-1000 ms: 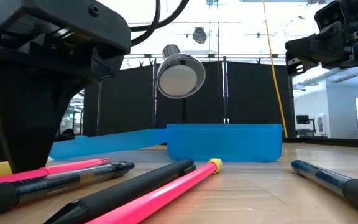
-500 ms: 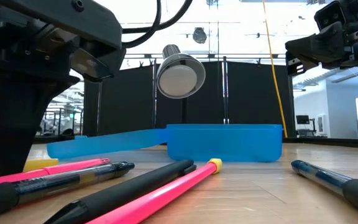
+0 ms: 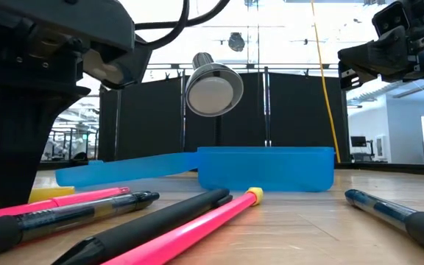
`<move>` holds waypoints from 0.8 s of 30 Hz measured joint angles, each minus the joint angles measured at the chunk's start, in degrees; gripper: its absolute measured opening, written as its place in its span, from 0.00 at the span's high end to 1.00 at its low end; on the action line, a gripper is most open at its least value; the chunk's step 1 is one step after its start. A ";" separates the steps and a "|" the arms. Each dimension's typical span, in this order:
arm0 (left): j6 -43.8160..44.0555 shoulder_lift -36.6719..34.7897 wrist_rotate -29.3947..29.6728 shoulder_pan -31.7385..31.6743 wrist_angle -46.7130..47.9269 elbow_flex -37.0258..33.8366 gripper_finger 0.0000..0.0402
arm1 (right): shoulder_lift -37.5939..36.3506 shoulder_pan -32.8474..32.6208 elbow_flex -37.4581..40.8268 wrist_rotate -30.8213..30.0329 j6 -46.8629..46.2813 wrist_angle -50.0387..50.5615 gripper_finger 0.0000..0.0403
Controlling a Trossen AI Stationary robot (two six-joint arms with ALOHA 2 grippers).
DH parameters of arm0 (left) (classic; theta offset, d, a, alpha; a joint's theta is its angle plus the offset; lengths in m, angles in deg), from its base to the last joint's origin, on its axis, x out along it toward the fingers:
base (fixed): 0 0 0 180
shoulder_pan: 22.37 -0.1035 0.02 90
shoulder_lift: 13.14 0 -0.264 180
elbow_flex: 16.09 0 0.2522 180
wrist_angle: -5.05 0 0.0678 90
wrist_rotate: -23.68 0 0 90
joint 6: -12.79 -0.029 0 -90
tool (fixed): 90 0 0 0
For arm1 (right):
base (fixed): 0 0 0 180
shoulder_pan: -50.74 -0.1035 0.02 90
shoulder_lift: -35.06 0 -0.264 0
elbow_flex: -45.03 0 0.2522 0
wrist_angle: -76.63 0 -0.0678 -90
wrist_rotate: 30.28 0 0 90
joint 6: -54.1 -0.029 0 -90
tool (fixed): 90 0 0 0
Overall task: Pick & place school supplies into a supply box
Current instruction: Put the yellow pen into the blue supply box
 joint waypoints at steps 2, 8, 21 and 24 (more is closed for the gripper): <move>-0.20 0.06 0.30 0.00 1.06 0.65 0.84 | 0.00 -0.01 0.00 0.00 -0.01 0.00 1.00; -0.85 0.21 1.83 -0.17 2.35 1.76 0.84 | 0.00 -0.01 0.00 0.00 -0.02 0.00 1.00; -0.89 0.28 4.22 0.03 17.68 11.07 0.84 | 0.00 -0.01 0.00 0.02 -0.24 0.24 1.00; -1.12 0.15 6.76 0.42 24.59 16.74 0.83 | 0.00 -0.01 0.00 0.02 -0.24 0.30 1.00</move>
